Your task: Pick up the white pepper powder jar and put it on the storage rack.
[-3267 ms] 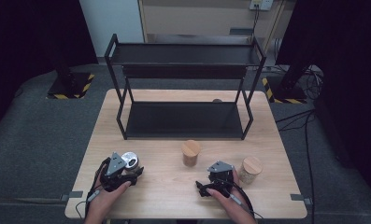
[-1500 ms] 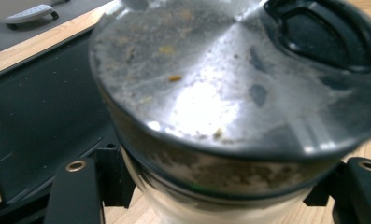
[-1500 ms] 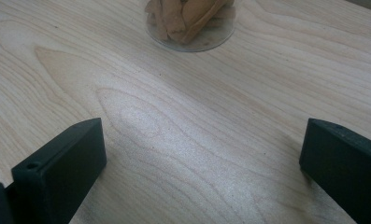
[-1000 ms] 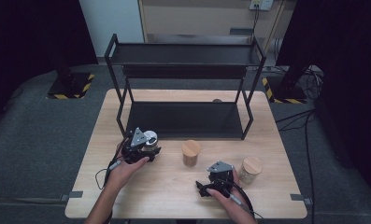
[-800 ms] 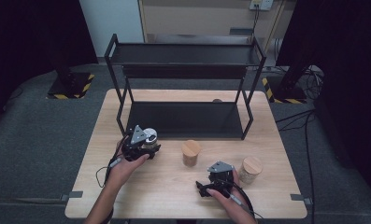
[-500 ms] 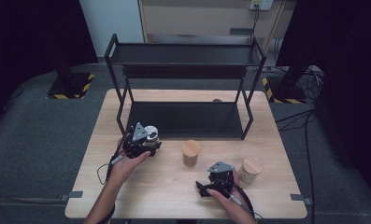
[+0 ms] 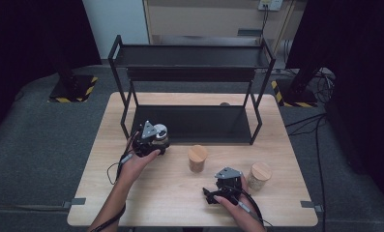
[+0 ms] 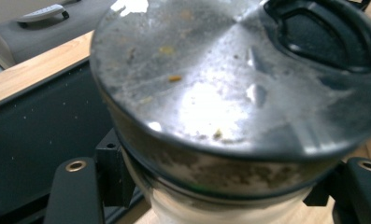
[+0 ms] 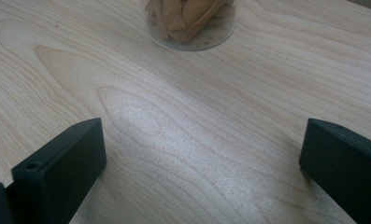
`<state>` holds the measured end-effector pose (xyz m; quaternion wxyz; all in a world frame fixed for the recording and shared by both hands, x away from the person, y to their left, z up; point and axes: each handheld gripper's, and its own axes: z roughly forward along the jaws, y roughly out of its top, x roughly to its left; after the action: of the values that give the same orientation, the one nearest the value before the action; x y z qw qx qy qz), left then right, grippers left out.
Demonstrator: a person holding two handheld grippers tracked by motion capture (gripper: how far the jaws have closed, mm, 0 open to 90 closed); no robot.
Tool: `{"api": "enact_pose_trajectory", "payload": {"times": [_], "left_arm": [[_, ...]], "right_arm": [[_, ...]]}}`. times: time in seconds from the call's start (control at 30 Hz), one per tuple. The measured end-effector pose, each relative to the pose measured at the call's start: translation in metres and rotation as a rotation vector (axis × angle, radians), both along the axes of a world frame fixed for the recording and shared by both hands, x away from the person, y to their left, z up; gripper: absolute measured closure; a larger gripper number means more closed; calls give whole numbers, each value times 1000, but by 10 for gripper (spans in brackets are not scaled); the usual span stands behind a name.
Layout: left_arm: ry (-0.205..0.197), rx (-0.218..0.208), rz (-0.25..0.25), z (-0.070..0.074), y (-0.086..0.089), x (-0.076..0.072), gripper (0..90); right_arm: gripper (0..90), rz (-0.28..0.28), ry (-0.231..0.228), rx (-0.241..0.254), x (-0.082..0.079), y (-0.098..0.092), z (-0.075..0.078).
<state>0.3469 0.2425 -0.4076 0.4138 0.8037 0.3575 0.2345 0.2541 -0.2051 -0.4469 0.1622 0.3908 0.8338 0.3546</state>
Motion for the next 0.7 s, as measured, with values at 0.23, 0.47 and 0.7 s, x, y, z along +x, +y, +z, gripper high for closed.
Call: {"api": "enact_pose_trajectory", "payload": {"times": [0.23, 0.47, 0.7], "left_arm": [[-5, 3, 2, 4, -7, 13, 290], [-8, 15, 0, 6, -12, 26, 291], [-5, 0, 15, 3, -11, 36, 290]], "right_arm": [[7, 0, 0, 0, 0, 0, 0], [7, 0, 0, 0, 0, 0, 0], [7, 0, 0, 0, 0, 0, 0]]}}
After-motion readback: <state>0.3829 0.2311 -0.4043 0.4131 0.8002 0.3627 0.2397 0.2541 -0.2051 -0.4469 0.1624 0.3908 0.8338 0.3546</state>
